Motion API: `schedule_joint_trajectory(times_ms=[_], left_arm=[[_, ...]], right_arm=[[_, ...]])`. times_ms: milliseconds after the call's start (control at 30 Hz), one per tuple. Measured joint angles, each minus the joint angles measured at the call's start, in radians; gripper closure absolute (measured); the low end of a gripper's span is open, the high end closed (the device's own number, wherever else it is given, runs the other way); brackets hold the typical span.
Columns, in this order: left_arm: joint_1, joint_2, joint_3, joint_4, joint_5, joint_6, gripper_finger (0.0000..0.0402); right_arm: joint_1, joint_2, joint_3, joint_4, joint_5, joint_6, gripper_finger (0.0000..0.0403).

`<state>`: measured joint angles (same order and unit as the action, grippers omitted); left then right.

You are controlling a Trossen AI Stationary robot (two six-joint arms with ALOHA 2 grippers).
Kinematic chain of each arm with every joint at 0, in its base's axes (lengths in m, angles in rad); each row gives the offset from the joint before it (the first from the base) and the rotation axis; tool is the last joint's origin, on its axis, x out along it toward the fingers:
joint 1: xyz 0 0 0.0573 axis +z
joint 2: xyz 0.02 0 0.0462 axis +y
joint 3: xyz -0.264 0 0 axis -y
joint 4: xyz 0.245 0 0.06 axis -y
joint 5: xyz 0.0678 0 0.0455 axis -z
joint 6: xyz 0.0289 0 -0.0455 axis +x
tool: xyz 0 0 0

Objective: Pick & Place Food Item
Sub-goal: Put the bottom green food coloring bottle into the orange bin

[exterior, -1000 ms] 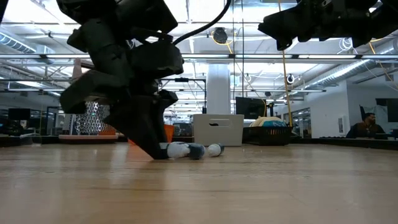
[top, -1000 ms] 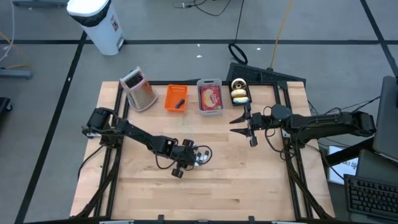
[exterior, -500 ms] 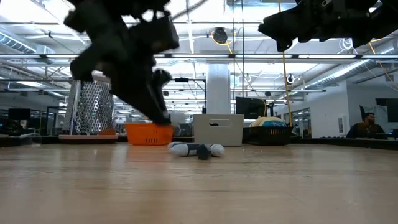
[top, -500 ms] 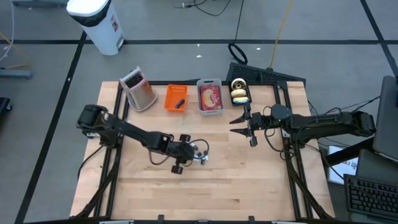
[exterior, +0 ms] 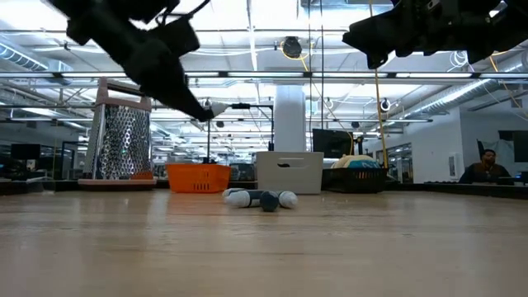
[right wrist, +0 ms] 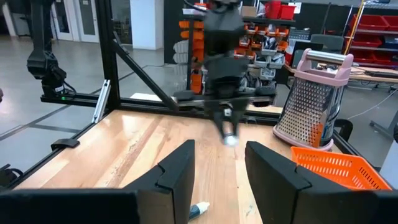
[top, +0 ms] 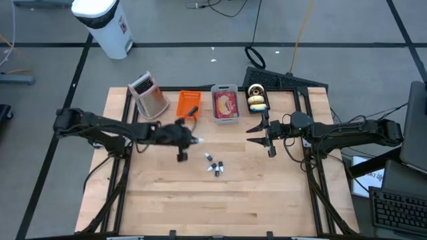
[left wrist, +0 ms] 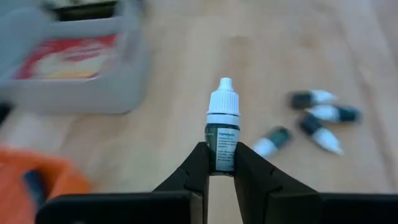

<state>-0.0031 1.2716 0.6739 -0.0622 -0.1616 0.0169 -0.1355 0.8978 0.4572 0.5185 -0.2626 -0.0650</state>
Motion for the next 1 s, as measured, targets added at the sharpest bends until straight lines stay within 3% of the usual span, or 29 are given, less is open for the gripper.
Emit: schedule_joint_trajectory(times_ms=[100, 333, 600, 1000], left_arm=[[0.075, -0.059, -0.041, 0.077, -0.041, -0.077, 0.0356], [0.23, -0.082, -0.045, 0.072, -0.275, -0.281, 0.0343], [0.373, 0.012, -0.044, 0.062, -0.196, -0.451, 0.0352], [0.442, 0.17, -0.044, 0.154, -0.177, -0.521, 0.0336]], right_arm=[[0.0, 0.0, 0.0, -0.004, 0.0, -0.002, 0.0273], [0.0, 0.0, 0.0, -0.001, 0.0, -0.006, 0.0273], [0.0, 0.0, 0.0, 0.0, 0.002, -0.001, 0.0273], [0.0, 0.0, 0.0, 0.0, 0.003, 0.0, 0.0273]])
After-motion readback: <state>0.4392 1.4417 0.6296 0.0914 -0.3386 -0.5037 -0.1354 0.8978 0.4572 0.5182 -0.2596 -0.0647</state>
